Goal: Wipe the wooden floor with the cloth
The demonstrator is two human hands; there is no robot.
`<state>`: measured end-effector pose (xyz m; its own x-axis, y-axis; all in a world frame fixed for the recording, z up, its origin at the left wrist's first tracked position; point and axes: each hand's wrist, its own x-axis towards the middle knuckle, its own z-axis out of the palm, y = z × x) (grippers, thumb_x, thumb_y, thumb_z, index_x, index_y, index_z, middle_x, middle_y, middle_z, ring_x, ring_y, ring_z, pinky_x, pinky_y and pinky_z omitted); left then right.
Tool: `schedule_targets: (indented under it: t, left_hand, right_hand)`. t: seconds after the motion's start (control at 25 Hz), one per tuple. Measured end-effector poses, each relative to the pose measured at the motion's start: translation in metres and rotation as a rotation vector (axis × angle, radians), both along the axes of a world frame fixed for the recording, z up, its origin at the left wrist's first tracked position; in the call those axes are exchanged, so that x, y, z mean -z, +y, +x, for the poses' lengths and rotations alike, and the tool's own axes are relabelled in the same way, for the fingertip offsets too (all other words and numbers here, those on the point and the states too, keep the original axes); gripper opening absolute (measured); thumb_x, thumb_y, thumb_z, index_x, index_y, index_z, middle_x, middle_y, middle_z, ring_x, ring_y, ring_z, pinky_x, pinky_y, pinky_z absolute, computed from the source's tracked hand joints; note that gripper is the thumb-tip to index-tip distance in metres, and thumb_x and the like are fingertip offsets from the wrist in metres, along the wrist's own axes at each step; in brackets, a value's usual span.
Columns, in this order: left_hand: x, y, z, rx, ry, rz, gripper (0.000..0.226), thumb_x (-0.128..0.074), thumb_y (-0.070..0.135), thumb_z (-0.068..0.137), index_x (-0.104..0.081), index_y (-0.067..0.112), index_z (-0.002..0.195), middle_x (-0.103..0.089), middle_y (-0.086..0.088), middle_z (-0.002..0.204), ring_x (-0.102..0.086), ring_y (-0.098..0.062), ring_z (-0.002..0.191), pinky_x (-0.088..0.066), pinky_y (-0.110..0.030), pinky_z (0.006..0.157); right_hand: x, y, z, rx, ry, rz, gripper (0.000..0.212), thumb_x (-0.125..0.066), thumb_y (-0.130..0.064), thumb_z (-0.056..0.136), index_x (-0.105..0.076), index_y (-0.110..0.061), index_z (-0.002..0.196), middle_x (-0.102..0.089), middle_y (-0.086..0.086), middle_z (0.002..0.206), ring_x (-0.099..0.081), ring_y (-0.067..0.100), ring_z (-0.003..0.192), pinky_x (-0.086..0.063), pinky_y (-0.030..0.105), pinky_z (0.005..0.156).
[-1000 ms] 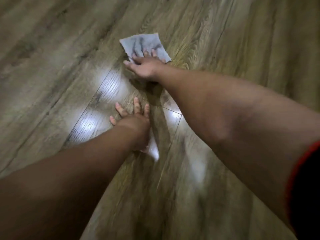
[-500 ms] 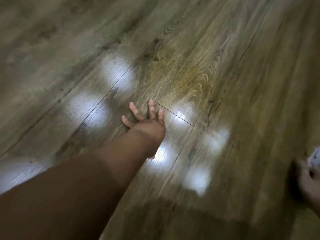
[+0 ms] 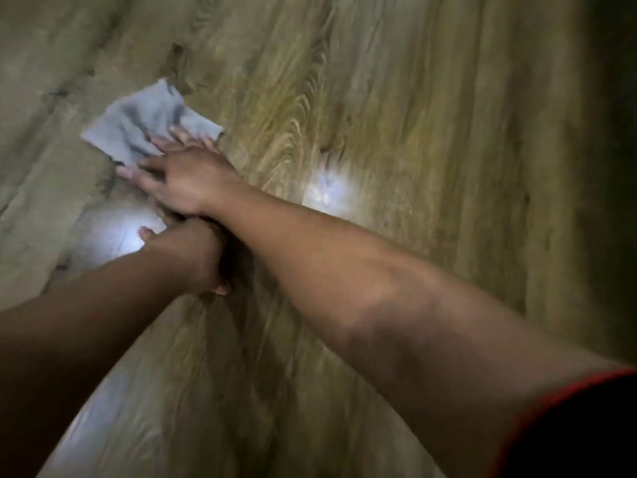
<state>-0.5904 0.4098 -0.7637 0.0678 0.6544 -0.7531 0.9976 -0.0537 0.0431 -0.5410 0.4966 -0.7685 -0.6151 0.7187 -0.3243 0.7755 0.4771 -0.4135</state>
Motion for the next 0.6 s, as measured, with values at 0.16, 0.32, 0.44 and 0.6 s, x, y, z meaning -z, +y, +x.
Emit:
schedule_targets:
  t: [0.16, 0.32, 0.44, 0.6]
  left_hand:
    - [0.002, 0.0, 0.002, 0.023, 0.028, 0.05, 0.141, -0.089, 0.051, 0.059, 0.003, 0.013, 0.158, 0.009, -0.028, 0.163, -0.001, -0.066, 0.141, -0.024, -0.078, 0.106]
    - [-0.004, -0.005, 0.006, -0.082, 0.007, 0.063, 0.145, -0.088, 0.041, 0.069, 0.027, 0.016, 0.153, 0.04, -0.018, 0.155, 0.02, -0.068, 0.136, -0.019, -0.077, 0.109]
    - [-0.005, -0.005, 0.004, -0.075, -0.015, 0.049, 0.145, -0.087, 0.042, 0.07, 0.029, 0.015, 0.152, 0.043, -0.021, 0.153, 0.022, -0.068, 0.135, -0.018, -0.077, 0.11]
    - [-0.009, -0.01, 0.005, -0.13, -0.045, 0.069, 0.144, -0.088, 0.037, 0.071, 0.03, 0.018, 0.151, 0.045, -0.017, 0.152, 0.023, -0.067, 0.135, -0.019, -0.077, 0.109]
  right_hand:
    - [0.005, -0.015, 0.105, 0.068, 0.018, 0.052, 0.046, -0.027, -0.045, 0.106, -0.043, -0.031, 0.147, -0.026, 0.001, 0.162, -0.012, 0.019, 0.152, -0.008, 0.034, 0.121]
    - [0.006, -0.092, 0.341, 0.72, -0.05, 0.161, 0.048, -0.028, -0.043, 0.104, -0.062, -0.019, 0.129, -0.049, 0.01, 0.147, -0.035, 0.026, 0.142, -0.027, 0.039, 0.113]
    - [-0.011, -0.152, 0.471, 1.412, -0.303, 0.1, 0.054, -0.021, -0.041, 0.105, -0.056, -0.008, 0.129, -0.056, 0.027, 0.131, -0.05, 0.043, 0.122, -0.037, 0.05, 0.102]
    - [-0.009, -0.122, 0.458, 1.495, -0.35, 0.108, 0.054, -0.027, -0.045, 0.105, -0.057, -0.007, 0.128, -0.057, 0.028, 0.129, -0.049, 0.046, 0.124, -0.036, 0.055, 0.107]
